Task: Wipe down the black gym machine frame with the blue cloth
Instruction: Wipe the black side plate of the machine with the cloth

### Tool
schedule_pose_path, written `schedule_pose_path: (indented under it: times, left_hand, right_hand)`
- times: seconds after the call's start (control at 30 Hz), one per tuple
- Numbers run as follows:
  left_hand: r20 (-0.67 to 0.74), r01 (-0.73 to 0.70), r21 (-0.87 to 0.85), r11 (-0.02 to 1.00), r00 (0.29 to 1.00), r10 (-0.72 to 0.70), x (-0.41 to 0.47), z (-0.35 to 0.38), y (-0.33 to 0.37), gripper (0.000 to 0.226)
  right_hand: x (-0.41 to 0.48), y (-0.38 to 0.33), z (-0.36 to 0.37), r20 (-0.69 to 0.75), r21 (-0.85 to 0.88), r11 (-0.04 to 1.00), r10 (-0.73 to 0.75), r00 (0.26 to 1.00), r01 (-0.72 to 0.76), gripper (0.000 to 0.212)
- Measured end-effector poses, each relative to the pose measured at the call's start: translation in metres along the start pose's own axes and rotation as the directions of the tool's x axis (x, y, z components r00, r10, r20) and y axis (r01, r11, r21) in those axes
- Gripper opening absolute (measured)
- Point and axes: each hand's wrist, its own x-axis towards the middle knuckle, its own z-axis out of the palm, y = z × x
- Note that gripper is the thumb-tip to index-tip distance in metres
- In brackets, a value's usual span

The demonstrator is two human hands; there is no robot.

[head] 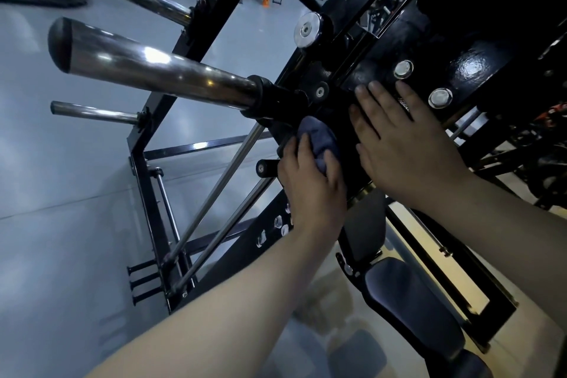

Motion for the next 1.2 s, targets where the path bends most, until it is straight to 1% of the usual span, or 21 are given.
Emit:
schedule_pose_path:
  times: [0.1,0.17,0.23,0.33,0.4,0.5,0.57,0.6,0.7,0.77,0.83,0.9,1.0,1.07,1.2]
  left_hand:
    - [0.06,-0.202,0.075,0.976,0.978,0.198,-0.038,-0.006,0.0,0.059]
    - [0.101,-0.234,0.077,0.969,0.969,0.226,-0.045,-0.007,0.0,0.058]
    - [0.079,-0.191,0.064,0.979,0.979,0.186,-0.02,-0.003,0.004,0.059]
    - [0.076,-0.087,0.031,0.996,0.993,0.084,0.028,0.001,0.018,0.061]
    - [0.078,-0.05,0.001,0.999,0.996,0.05,0.04,0.001,0.019,0.06]
    - [0.05,-0.104,0.015,0.994,0.993,0.104,0.005,-0.005,0.006,0.055]
    - [0.025,-0.161,-0.006,0.987,0.987,0.161,-0.029,-0.01,-0.01,0.052]
    - [0.029,-0.157,-0.027,0.987,0.987,0.158,-0.041,-0.012,-0.019,0.051]
    - [0.055,-0.069,-0.076,0.995,0.996,0.073,-0.066,-0.017,-0.042,0.049]
    - [0.047,-0.053,-0.012,0.999,0.997,0.053,-0.086,-0.02,-0.056,0.051]
    - [0.052,0.016,-0.017,1.0,0.999,-0.015,-0.096,-0.025,-0.064,0.057]
    - [0.036,0.083,-0.03,0.996,0.996,-0.082,-0.083,-0.025,-0.067,0.062]
    - [0.008,0.132,0.048,0.99,0.991,-0.132,-0.044,-0.022,-0.059,0.066]
    - [0.023,0.124,0.099,0.987,0.992,-0.127,-0.037,-0.021,-0.057,0.064]
    - [0.036,0.072,0.05,0.996,0.997,-0.073,-0.066,-0.026,-0.07,0.058]
  right_hand:
    - [0.001,0.001,0.0,0.005,-0.009,1.0,-0.007,1.0,0.007,0.061]
    - [0.0,0.002,0.0,0.018,-0.044,0.999,-0.022,1.0,0.022,0.063]
    - [0.001,0.001,-0.001,0.024,-0.056,0.998,-0.013,1.0,0.015,0.064]
    - [0.003,-0.001,-0.004,0.057,-0.023,1.0,0.005,0.998,-0.004,0.065]
    - [0.003,-0.004,-0.005,0.07,-0.004,1.0,0.01,0.998,-0.01,0.063]
    - [-0.004,-0.02,-0.002,0.034,0.067,0.998,0.011,0.999,-0.013,0.056]
    - [-0.013,-0.034,0.003,0.021,0.121,0.992,-0.03,0.999,0.027,0.055]
    - [-0.017,-0.04,0.005,0.037,0.135,0.989,-0.066,0.997,0.06,0.057]
    - [-0.022,-0.046,0.007,0.107,0.142,0.984,-0.127,0.986,0.111,0.061]
    - [-0.022,-0.048,0.006,0.137,0.128,0.986,-0.126,0.983,0.109,0.061]
    - [-0.02,-0.051,0.006,0.134,0.122,0.988,-0.114,0.984,0.098,0.062]
    - [-0.02,-0.053,0.008,0.131,0.104,0.989,-0.118,0.984,0.105,0.063]
    - [-0.02,-0.054,0.011,0.147,0.082,0.989,-0.136,0.98,0.124,0.065]
    - [-0.02,-0.056,0.012,0.159,0.068,0.988,-0.145,0.977,0.136,0.066]
    - [-0.019,-0.061,0.014,0.16,0.075,0.987,-0.15,0.976,0.14,0.067]
